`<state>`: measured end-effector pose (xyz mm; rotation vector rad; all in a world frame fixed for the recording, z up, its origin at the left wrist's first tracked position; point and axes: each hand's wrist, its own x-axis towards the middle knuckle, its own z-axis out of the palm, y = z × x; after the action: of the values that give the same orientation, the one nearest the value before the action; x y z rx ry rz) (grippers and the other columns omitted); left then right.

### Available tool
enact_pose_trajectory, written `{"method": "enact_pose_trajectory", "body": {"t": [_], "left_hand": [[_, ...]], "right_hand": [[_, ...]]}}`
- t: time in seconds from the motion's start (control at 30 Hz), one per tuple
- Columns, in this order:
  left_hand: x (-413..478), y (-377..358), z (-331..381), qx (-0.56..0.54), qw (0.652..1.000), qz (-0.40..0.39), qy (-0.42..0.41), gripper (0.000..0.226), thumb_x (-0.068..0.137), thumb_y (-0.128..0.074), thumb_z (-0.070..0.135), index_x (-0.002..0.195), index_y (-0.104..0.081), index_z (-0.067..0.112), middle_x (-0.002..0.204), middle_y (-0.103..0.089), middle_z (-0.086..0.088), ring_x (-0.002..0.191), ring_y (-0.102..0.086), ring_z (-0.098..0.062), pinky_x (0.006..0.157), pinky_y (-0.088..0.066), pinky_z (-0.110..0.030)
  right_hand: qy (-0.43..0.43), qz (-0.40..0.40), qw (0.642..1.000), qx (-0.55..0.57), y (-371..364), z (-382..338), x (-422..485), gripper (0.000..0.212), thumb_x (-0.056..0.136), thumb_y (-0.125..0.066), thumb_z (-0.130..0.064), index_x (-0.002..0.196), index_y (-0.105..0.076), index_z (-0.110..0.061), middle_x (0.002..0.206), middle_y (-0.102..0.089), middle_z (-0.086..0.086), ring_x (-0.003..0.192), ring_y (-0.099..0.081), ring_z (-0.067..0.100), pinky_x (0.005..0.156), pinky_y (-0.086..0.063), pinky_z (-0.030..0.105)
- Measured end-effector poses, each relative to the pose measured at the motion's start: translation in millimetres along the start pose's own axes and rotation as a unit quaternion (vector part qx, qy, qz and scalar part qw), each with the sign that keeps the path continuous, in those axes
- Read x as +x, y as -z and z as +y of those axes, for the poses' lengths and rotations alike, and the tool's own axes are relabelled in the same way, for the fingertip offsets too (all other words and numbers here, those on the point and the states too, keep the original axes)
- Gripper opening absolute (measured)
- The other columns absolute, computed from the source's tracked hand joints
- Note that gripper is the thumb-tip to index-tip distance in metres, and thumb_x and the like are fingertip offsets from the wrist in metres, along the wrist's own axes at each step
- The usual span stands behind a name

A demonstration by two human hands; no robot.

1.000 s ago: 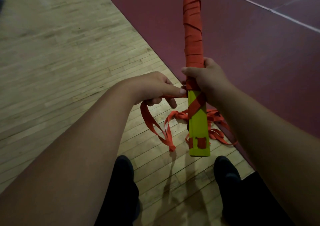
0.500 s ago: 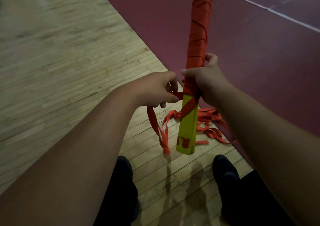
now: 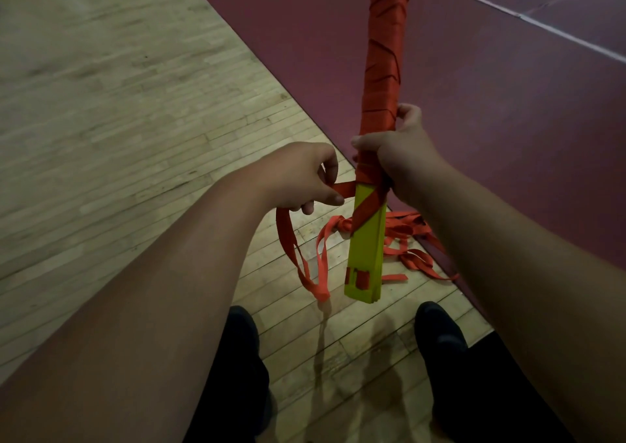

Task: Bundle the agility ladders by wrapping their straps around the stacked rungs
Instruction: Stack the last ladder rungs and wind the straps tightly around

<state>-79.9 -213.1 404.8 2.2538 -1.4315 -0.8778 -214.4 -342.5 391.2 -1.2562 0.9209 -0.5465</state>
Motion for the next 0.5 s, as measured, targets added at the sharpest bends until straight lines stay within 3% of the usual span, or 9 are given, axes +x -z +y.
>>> {"method": "enact_pose_trajectory", "body": {"t": [0.17, 0.33, 0.5], "left_hand": [[-0.2, 0.5, 1.6, 0.004, 1.0, 0.003, 0.003, 0.029, 0.091, -0.089, 0.028, 0.104, -0.064, 0.02, 0.077, -0.073, 0.001, 0.052, -0.067, -0.005, 0.047, -0.05, -0.022], [2.9, 0.0, -1.4, 0.005, 1.0, 0.006, 0.025, 0.034, 0.088, -0.091, 0.032, 0.104, -0.064, 0.02, 0.079, -0.078, -0.007, 0.054, -0.068, -0.009, 0.051, -0.051, -0.027], [3.5, 0.0, -2.7, 0.007, 0.999, 0.007, 0.034, 0.032, 0.089, -0.091, 0.031, 0.104, -0.065, 0.019, 0.069, -0.074, -0.002, 0.05, -0.065, -0.005, 0.044, -0.046, -0.021]], "right_hand": [[-0.001, 0.006, 1.0, -0.002, 0.5, -0.7, -0.3, 0.074, 0.088, -0.082, 0.001, 0.138, -0.035, -0.027, 0.12, -0.066, 0.011, 0.095, -0.08, 0.033, 0.079, -0.068, 0.047], [0.0, 0.006, 1.0, -0.002, 0.1, -0.7, -0.6, 0.073, 0.088, -0.082, 0.0, 0.137, -0.035, -0.027, 0.12, -0.066, 0.01, 0.094, -0.08, 0.032, 0.079, -0.068, 0.047], [-0.002, 0.004, 1.0, -0.004, 0.3, -1.8, -1.2, 0.074, 0.088, -0.082, -0.001, 0.138, -0.035, -0.028, 0.118, -0.067, 0.009, 0.093, -0.08, 0.03, 0.08, -0.068, 0.048]]}}
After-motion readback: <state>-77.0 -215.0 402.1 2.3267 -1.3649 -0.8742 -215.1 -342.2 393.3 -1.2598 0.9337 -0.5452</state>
